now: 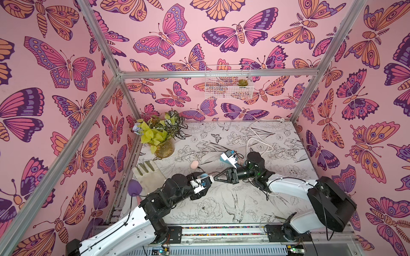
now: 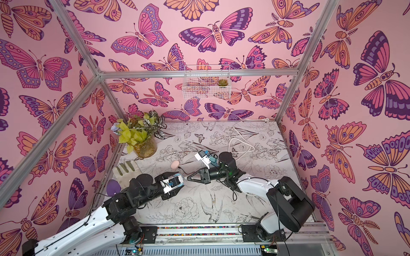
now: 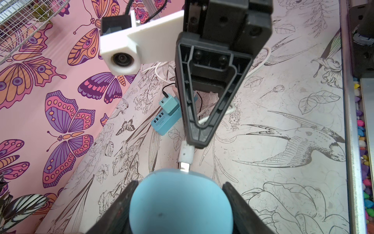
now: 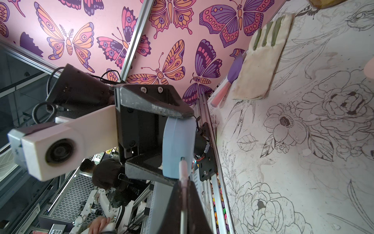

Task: Charge the bluetooth headset
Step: Insert the charging cable into the bluetooth headset.

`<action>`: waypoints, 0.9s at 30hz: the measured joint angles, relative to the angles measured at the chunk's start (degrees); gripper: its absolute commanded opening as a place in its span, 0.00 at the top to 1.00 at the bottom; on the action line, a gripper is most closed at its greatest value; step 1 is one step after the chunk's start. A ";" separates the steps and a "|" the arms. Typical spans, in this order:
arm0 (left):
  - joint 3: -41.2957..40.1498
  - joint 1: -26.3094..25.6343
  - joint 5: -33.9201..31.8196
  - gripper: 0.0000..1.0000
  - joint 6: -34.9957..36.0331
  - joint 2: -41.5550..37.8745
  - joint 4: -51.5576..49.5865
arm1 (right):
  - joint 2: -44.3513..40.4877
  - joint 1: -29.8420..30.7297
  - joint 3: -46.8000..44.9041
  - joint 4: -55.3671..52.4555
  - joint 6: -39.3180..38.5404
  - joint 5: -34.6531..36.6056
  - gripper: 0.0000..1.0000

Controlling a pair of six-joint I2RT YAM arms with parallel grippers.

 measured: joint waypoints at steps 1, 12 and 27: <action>-0.02 0.02 0.11 1.00 -0.04 -0.02 0.00 | 0.20 0.00 0.07 0.04 -0.02 -0.20 1.00; -0.02 0.04 1.79 1.00 -0.04 -0.11 0.20 | -0.90 -0.52 2.45 -7.58 -5.92 -1.70 1.00; 0.13 -0.13 6.25 1.00 -0.04 0.39 5.33 | -8.39 -2.16 2.45 -15.56 -8.98 -2.19 1.00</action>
